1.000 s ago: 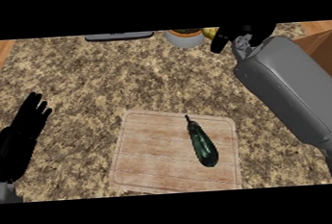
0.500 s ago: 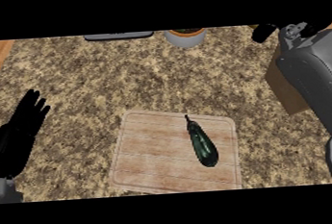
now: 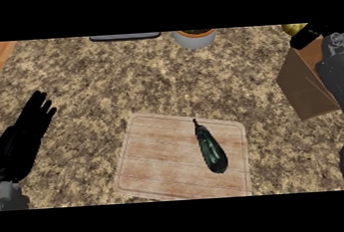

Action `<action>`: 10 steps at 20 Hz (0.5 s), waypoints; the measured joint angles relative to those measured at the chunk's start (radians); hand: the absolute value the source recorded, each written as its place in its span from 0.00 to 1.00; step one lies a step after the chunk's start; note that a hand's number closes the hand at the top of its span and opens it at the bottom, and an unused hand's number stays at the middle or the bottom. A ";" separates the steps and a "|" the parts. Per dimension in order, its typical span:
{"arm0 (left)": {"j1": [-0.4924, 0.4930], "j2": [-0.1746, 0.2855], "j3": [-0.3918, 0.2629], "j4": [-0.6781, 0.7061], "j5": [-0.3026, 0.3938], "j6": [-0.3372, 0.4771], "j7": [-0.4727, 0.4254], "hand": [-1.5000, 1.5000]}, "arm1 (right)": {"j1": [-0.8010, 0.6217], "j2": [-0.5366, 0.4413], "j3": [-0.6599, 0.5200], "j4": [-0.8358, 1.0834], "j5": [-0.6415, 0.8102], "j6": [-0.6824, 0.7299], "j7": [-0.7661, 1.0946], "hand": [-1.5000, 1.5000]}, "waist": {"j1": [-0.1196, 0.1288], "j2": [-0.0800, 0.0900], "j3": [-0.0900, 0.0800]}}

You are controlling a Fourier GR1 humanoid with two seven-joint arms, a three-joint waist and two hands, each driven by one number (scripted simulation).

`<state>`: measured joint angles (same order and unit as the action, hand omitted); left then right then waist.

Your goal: Pick the squash from the cutting board and place it in the cardboard box

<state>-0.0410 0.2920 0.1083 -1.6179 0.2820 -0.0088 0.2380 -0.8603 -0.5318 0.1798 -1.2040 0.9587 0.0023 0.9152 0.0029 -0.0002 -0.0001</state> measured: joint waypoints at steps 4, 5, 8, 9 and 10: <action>-0.021 0.005 0.016 0.018 0.005 -0.015 0.006 0.50 | 0.047 0.012 -0.045 0.085 0.011 -0.088 -0.089 1.00 | 0.003 0.002 0.000; -0.022 0.003 0.020 0.031 0.005 -0.022 -0.005 0.50 | 0.058 0.015 -0.057 0.108 0.008 -0.105 -0.112 1.00 | 0.003 0.002 0.000; -0.017 -0.001 0.021 0.028 -0.002 -0.026 0.000 0.50 | 0.094 0.020 -0.100 0.155 -0.018 -0.143 -0.184 1.00 | 0.004 0.002 0.000; -0.018 0.000 0.023 0.027 -0.004 -0.024 0.003 0.50 | 0.099 0.031 -0.109 0.169 -0.031 -0.135 -0.187 1.00 | 0.004 0.002 0.000; -0.013 -0.001 0.021 0.020 -0.006 -0.025 0.004 0.50 | 0.105 0.040 -0.122 0.191 -0.050 -0.132 -0.199 1.00 | 0.006 0.002 0.000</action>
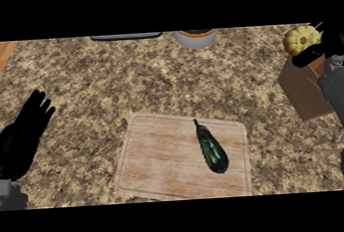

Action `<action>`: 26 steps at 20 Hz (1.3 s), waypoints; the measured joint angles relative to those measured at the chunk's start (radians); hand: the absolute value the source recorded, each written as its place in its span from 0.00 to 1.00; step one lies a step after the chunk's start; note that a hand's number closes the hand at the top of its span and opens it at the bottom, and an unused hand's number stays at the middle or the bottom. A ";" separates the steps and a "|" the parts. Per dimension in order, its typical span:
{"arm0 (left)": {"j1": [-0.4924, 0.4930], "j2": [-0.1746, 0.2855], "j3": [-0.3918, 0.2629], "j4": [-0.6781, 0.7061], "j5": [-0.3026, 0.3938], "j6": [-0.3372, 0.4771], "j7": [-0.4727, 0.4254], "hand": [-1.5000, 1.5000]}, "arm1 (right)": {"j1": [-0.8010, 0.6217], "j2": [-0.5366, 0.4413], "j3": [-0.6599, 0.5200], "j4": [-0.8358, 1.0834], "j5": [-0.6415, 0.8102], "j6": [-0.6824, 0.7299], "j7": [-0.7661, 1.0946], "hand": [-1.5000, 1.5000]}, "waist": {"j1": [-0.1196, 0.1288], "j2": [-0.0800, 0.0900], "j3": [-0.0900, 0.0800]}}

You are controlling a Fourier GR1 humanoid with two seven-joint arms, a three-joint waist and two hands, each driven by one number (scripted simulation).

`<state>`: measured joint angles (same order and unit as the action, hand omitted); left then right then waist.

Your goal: Pick the squash from the cutting board and place it in the cardboard box

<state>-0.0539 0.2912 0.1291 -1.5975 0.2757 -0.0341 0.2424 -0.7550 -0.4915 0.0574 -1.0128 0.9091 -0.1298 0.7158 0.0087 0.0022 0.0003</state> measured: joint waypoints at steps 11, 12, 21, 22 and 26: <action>0.023 -0.006 0.018 -0.039 0.001 -0.015 0.015 0.50 | 0.097 0.038 -0.128 0.140 -0.111 -0.073 -0.173 0.00 | -0.001 -0.001 0.000; 0.023 -0.010 0.014 -0.046 -0.002 -0.011 0.022 0.50 | 0.100 0.045 -0.137 0.137 -0.117 -0.101 -0.193 0.00 | -0.001 -0.001 0.000; 0.041 -0.014 0.024 -0.056 -0.006 -0.009 0.023 0.50 | 0.143 0.092 -0.322 -0.038 -0.281 -0.359 -0.290 0.00 | -0.016 -0.006 0.000; 0.042 -0.013 0.028 -0.061 -0.006 -0.007 0.026 0.50 | 0.167 0.096 -0.340 -0.072 -0.307 -0.369 -0.302 0.00 | -0.019 -0.007 0.000; 0.045 -0.020 0.031 -0.070 -0.005 -0.009 0.034 0.50 | 0.271 0.073 -0.406 -0.204 -0.397 -0.354 -0.318 0.00 | -0.020 -0.007 0.000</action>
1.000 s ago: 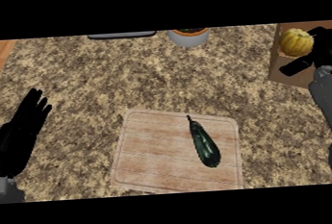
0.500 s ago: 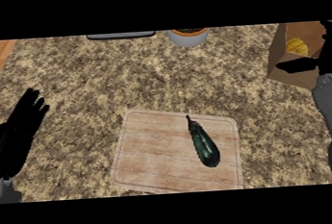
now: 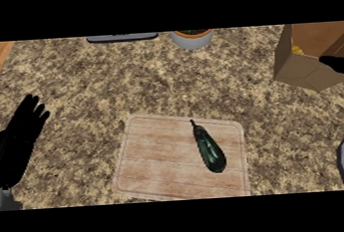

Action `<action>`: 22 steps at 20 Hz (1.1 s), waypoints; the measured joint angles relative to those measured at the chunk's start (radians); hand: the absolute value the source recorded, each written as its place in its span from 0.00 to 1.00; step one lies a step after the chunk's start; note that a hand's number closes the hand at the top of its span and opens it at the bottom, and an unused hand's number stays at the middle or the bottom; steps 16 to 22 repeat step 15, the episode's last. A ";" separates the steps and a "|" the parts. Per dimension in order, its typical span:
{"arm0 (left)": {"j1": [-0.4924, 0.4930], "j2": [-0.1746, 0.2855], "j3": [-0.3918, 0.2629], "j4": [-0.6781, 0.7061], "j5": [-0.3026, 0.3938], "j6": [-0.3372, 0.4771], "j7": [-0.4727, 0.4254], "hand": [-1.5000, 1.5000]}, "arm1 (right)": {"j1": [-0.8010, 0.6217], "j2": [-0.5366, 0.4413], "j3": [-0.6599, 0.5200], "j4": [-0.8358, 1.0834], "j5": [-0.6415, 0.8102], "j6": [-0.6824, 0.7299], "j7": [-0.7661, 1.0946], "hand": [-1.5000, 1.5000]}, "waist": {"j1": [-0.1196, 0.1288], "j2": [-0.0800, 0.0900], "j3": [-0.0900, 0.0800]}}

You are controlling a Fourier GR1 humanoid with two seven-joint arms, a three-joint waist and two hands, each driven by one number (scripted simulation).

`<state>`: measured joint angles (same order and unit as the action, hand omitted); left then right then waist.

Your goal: Pick the squash from the cutting board and place it in the cardboard box

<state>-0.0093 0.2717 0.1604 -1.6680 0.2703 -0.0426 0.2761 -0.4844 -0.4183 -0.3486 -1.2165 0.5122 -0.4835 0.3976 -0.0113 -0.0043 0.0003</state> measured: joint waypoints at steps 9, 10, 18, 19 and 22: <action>0.000 -0.001 0.016 0.002 0.000 -0.026 0.002 0.50 | 0.270 -0.039 -0.160 -0.246 -0.238 0.125 -0.098 0.00 | 0.002 0.001 0.000; -0.002 -0.003 0.016 0.001 -0.003 -0.024 0.006 0.50 | 0.297 -0.049 -0.181 -0.264 -0.267 0.151 -0.110 0.00 | 0.002 0.002 0.000; -0.036 -0.006 0.034 0.036 -0.006 -0.041 0.005 0.50 | 0.359 -0.063 -0.221 -0.307 -0.316 0.204 -0.139 0.00 | 0.006 0.003 0.000; -0.036 -0.006 0.034 0.036 -0.006 -0.041 0.005 0.50 | 0.359 -0.063 -0.221 -0.307 -0.316 0.204 -0.139 0.00 | 0.006 0.003 0.000; -0.036 -0.006 0.034 0.036 -0.006 -0.041 0.005 0.50 | 0.359 -0.063 -0.221 -0.307 -0.316 0.204 -0.139 0.00 | 0.006 0.003 0.000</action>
